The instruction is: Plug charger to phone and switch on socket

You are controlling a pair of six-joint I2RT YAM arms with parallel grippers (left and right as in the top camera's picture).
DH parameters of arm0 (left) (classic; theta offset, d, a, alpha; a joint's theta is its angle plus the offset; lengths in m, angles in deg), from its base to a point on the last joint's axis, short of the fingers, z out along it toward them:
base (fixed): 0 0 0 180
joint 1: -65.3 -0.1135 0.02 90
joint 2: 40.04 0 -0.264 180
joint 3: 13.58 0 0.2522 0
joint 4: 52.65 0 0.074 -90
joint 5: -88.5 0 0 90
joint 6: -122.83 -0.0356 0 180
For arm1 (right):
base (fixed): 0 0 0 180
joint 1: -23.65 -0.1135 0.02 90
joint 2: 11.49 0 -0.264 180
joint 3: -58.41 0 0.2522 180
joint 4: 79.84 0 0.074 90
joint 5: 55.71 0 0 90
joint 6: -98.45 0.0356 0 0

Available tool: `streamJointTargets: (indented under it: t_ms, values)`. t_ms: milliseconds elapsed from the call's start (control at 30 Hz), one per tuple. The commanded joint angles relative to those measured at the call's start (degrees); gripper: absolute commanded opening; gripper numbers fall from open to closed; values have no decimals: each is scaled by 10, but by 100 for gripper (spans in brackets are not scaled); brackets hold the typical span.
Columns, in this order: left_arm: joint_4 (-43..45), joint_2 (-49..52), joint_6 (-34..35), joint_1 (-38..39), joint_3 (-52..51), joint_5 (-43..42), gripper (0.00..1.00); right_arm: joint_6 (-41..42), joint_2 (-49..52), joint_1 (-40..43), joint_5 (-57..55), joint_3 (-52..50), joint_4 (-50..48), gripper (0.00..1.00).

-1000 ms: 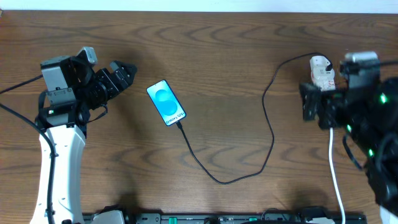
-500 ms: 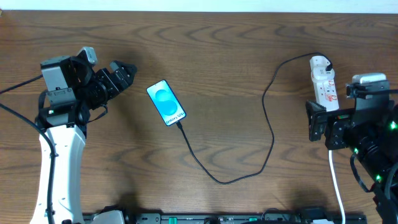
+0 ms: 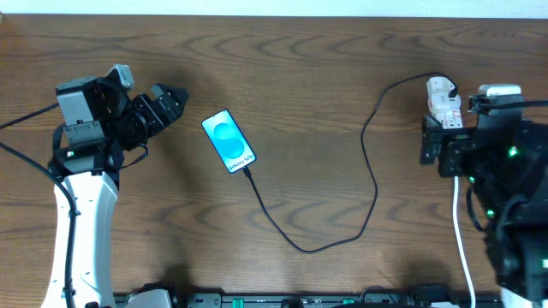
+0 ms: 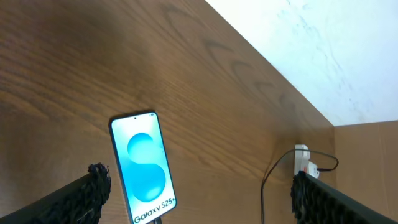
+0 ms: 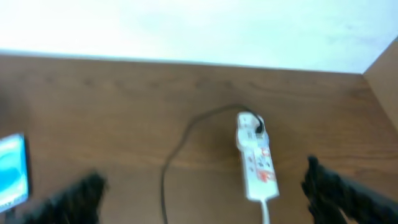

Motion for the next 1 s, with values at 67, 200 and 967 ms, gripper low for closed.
streamJointTargets:
  t_ms: [67,200,967]
  values:
    - [-2,-3,-3,0,10,3,95,-3,-93,12,-12,-173,-139,99]
    - [-2,-3,-3,0,10,3,95,-3,-165,13,-13,-297,-247,99]
    - [-2,-3,-3,0,10,3,95,72,-474,13,-8,-660,-405,99]
